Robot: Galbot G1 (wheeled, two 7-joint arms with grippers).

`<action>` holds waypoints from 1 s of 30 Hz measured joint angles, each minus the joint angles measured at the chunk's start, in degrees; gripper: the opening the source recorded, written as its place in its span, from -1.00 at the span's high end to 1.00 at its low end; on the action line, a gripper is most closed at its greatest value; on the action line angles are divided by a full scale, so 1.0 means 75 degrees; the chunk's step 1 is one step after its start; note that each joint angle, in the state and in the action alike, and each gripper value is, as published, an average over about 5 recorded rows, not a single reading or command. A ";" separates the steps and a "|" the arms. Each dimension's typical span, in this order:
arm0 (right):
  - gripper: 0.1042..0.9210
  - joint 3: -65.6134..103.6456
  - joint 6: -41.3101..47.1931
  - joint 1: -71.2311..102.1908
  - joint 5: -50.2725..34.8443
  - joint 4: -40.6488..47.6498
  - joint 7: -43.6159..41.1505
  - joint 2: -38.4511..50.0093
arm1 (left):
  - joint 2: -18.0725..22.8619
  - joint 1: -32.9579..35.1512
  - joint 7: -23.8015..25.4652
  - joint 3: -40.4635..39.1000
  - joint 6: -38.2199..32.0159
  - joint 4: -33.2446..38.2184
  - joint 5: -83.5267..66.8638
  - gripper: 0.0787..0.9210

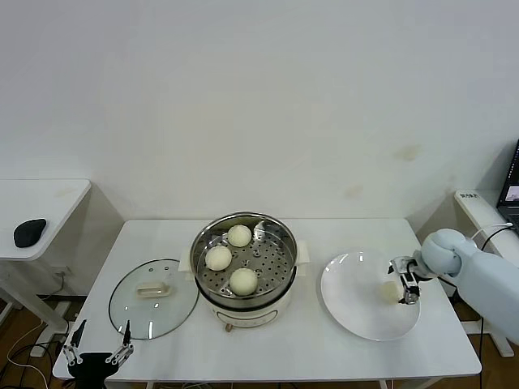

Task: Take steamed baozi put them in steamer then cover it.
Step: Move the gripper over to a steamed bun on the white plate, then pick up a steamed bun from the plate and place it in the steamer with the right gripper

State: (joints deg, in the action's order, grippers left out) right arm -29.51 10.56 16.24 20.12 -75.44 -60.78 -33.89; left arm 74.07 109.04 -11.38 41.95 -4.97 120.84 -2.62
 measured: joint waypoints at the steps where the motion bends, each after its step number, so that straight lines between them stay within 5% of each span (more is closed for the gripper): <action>1: -0.70 0.0001 0.0023 0.0003 0.0002 0.0010 -0.0004 -0.0011 | 0.0000 -0.0003 0.0000 -0.0005 0.0000 -0.0002 0.0001 -0.77; 20: -0.04 -0.0056 0.0078 0.0000 -0.0070 0.0130 -0.0170 -0.0093 | 0.0000 -0.0057 -0.0012 -0.0036 -0.0002 -0.0085 0.0005 -0.77; 30: -0.05 -0.0381 0.0143 -0.0520 -0.0469 -0.0137 -0.0265 0.0166 | -0.0038 -0.0059 -0.0004 -0.0033 -0.0002 -0.0033 -0.0017 -0.77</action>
State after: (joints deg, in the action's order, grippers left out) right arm -32.37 11.63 12.34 16.61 -76.47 -62.77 -32.65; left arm 73.79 108.60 -11.41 41.70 -4.99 120.59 -2.75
